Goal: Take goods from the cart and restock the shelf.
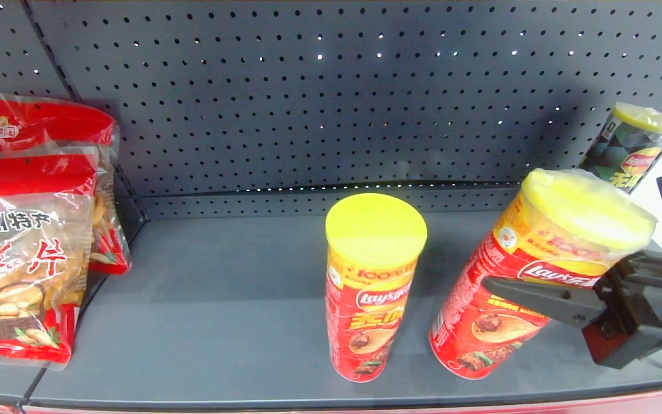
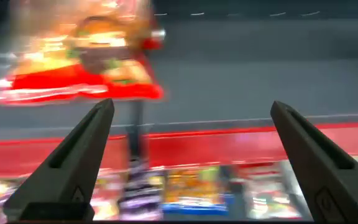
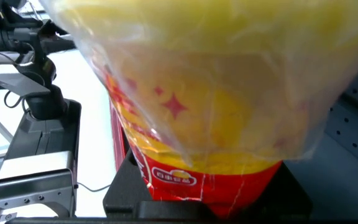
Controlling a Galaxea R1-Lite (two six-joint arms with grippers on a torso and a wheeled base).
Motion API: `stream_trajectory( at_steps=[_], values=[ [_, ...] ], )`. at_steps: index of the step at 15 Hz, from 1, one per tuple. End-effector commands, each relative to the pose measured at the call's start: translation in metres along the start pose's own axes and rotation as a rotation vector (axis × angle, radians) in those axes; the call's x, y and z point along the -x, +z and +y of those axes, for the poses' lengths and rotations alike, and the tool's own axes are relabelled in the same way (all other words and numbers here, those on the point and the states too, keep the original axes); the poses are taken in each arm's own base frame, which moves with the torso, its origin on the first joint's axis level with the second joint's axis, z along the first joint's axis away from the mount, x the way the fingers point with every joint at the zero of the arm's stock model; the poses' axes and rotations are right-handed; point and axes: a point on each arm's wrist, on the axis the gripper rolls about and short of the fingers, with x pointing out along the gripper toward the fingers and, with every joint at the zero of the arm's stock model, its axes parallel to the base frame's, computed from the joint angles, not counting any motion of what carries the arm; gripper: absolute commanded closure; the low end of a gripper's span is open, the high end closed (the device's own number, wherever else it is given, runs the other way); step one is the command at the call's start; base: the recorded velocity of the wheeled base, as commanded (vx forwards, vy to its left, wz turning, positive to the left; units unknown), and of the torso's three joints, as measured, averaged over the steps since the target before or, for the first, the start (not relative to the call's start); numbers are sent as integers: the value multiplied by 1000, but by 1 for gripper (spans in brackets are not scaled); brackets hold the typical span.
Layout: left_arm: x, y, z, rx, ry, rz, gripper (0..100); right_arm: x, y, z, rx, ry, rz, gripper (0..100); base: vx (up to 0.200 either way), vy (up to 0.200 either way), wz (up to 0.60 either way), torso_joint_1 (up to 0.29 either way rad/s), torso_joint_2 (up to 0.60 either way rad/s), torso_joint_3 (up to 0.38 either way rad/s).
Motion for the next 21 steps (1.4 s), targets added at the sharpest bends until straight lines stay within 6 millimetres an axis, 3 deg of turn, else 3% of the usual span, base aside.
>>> stream_trajectory(
  at_steps=[1,10,11,13,17,18,19,21],
  values=[
    [0,-3,0,-9,7,4,0,-1,-2,-1,-8,1,7,100,0,0,0,0,0,0],
    [0,-4,0,5,-2,7,0,-4,-5,-4,-16,8,13,100,0,0,0,0,0,0],
    [0,-3,-2,7,-103,8,0,-6,-4,-5,-16,9,12,100,0,0,0,0,0,0],
    [0,-4,-3,-66,-135,12,0,-8,-7,-8,-25,10,19,100,0,0,0,0,0,0],
    [1,-3,-6,-56,-265,8,0,-8,-6,-8,-22,10,17,100,0,0,0,0,0,0],
    [0,-3,-3,-57,-141,11,0,-8,-7,-8,-23,9,19,100,0,0,0,0,0,0],
    [0,-8,2,-43,115,53,0,-8,-7,-9,-23,7,19,100,0,0,0,0,0,0],
    [0,-9,0,-12,8,59,0,-10,-10,-9,-34,11,27,100,0,0,0,0,0,0]
  ],
)
